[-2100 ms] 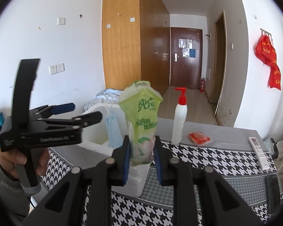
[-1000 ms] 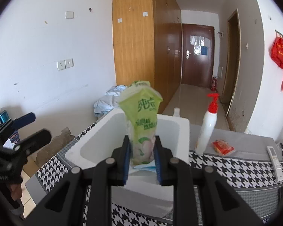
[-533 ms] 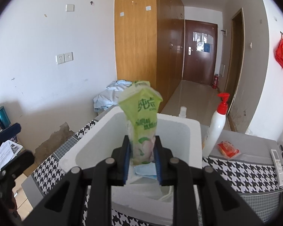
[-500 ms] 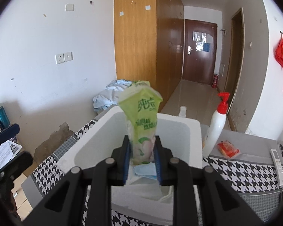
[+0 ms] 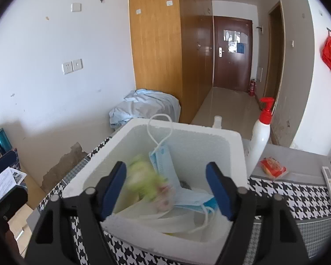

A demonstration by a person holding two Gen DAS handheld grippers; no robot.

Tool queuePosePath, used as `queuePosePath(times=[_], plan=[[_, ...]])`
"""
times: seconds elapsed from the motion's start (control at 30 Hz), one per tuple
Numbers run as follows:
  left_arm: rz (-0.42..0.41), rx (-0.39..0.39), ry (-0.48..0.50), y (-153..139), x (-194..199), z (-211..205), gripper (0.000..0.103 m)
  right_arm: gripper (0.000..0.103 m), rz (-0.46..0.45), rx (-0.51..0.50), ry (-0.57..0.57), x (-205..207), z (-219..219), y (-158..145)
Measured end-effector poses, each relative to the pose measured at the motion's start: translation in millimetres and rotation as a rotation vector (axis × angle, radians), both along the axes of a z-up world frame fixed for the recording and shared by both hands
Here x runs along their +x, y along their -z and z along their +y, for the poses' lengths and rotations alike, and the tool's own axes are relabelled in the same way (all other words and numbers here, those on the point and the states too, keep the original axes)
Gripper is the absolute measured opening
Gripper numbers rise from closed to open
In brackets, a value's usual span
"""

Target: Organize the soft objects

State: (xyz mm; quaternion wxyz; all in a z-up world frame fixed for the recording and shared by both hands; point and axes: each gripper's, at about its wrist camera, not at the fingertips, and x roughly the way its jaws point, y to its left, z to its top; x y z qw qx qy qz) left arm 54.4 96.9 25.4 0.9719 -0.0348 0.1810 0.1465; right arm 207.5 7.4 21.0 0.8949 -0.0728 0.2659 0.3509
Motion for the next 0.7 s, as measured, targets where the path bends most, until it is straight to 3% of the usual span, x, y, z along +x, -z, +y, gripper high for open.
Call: queuePosePath(times=[0.43,0.57,0.7], plan=[[-0.015,-0.012,0.015,-6,0,-9,0.102,0.085,-0.054,0.034,0.026,-17,-24,-12],[-0.023,-0.011,0.032,-9,-1,-17,0.102,0.098,-0.069,0.051,0.035,-24,-36,-15],[-0.03,0.004,0.044,-12,0,-27,0.102,0.099,-0.085,0.065,0.056,-33,-49,-20]])
